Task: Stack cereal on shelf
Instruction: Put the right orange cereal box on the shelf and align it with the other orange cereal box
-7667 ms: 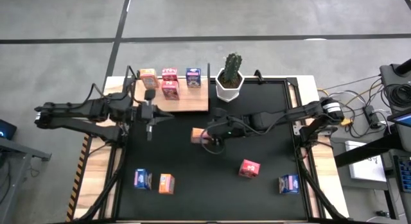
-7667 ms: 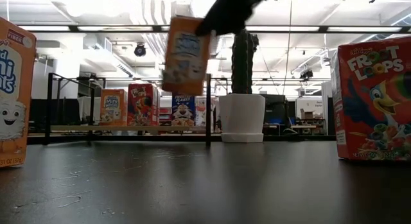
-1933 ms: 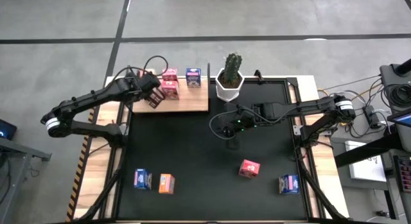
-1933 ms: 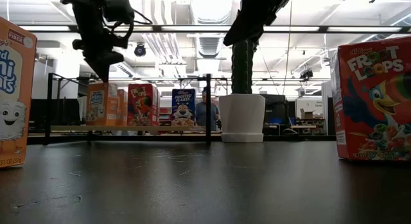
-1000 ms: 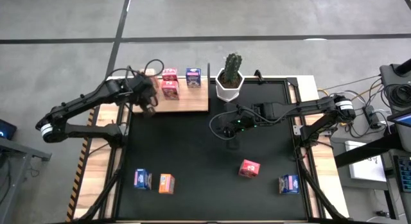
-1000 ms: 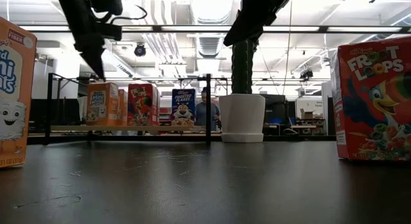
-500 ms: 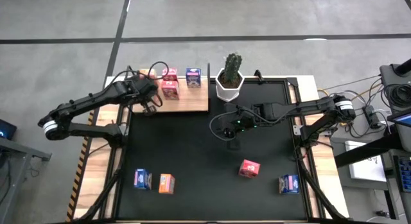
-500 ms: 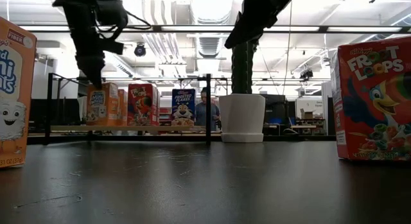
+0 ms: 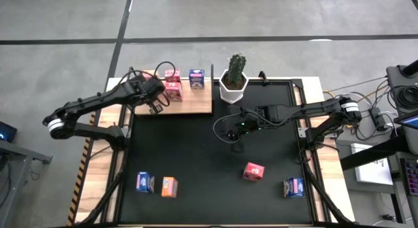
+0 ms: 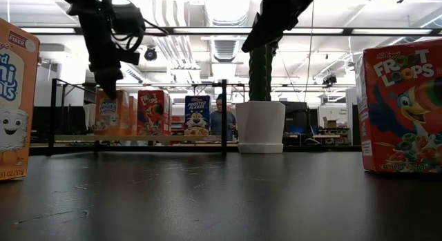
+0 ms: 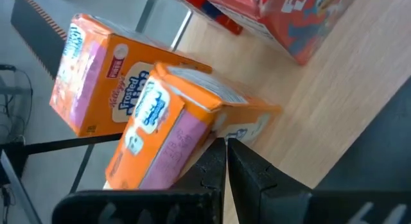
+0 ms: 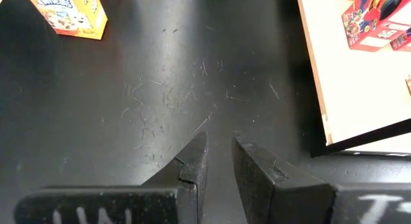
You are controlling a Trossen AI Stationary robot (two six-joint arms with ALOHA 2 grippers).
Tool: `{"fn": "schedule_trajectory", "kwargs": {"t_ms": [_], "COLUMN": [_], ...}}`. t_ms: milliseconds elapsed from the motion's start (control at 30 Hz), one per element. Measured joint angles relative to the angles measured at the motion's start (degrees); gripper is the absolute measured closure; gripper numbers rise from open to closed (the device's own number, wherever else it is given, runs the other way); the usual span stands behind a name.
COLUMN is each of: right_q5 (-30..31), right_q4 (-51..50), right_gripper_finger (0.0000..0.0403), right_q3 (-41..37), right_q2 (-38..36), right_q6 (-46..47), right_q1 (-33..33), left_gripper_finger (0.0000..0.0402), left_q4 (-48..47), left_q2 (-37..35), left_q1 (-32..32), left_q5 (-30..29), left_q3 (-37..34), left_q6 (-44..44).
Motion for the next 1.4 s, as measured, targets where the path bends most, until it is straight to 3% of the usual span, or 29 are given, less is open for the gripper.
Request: {"fn": "schedule_trajectory", "kwargs": {"t_ms": [300,500,633,833,1400], "right_q5": [0.0,0.0,0.0,0.0,0.0], "right_q4": [0.0,0.0,0.0,-0.2,-0.2], "right_gripper_finger": [0.0342,0.0342,0.0342,0.0342,0.0342], "right_q3": [-0.1,-0.3,-0.4,-0.9,-3.1], "right_q2": [0.0,0.0,0.0,0.0,0.0], "right_q6": [0.0,0.0,0.0,-0.1,-0.5], "right_q1": [0.0,0.0,0.0,0.0,0.0], "left_gripper_finger": [0.0402,0.0402,0.0402,0.0402,0.0402], "left_q4": [-0.1,-6.8,-11.6,-11.1,-7.7], "left_q2": [-0.1,-2.5,-3.8,-4.0,-0.1], "left_q1": [0.0,-0.2,-0.1,0.4,6.0], "left_q5": [0.1,1.0,2.6,3.7,3.6], "left_q3": [0.0,3.0,4.2,4.2,4.1], "left_q6": [-0.5,-0.2,5.3,13.1,15.0]}}
